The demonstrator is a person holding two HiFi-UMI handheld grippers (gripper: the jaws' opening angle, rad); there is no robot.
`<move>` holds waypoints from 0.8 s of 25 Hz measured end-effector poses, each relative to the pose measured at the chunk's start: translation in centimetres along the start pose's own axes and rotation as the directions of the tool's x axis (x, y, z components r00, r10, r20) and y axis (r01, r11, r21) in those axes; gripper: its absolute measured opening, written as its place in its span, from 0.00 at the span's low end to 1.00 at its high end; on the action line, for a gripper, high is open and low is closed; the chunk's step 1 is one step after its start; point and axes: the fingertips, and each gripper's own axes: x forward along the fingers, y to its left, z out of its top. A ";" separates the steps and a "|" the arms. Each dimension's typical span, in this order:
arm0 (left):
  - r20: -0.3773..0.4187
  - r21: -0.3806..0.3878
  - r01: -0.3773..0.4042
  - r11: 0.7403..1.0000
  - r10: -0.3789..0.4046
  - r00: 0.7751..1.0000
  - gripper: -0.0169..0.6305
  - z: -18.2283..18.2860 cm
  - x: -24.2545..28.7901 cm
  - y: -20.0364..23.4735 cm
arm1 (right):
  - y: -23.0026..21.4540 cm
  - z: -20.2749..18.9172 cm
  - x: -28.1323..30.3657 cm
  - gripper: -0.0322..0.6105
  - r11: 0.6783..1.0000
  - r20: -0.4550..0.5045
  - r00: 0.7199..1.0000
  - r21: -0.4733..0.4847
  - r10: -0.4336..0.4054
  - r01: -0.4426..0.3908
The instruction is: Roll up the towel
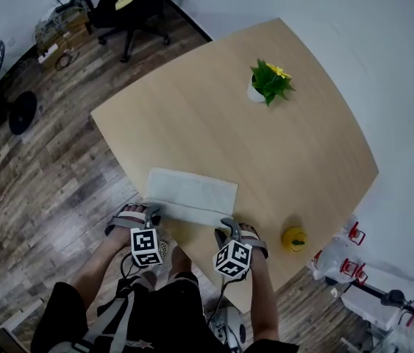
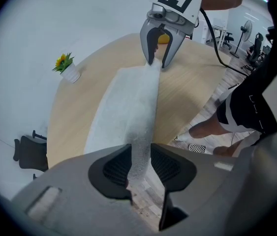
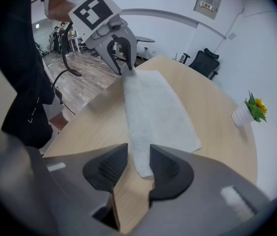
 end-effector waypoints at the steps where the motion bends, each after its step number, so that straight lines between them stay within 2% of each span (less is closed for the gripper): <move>1: 0.000 0.003 0.004 1.000 -0.004 1.000 0.23 0.1 0.2 -0.1 | 0.0 -0.1 0.2 0.28 1.000 -0.001 1.000 0.000 0.002 -0.002; 9: -0.013 0.023 0.031 0.999 -0.031 0.999 0.23 0.0 1.7 -0.5 | -0.2 -0.5 1.5 0.27 1.000 -0.020 1.000 -0.009 0.017 -0.017; 17: 0.005 0.014 0.051 0.999 -0.051 0.999 0.23 0.0 2.1 -0.7 | -0.6 -0.6 1.9 0.25 1.000 -0.016 1.000 -0.007 -0.011 0.010; 20: 0.006 0.016 0.034 0.999 -0.034 0.999 0.20 0.0 2.1 -0.4 | -0.6 -0.5 1.9 0.23 1.000 -0.021 1.000 -0.015 -0.019 0.019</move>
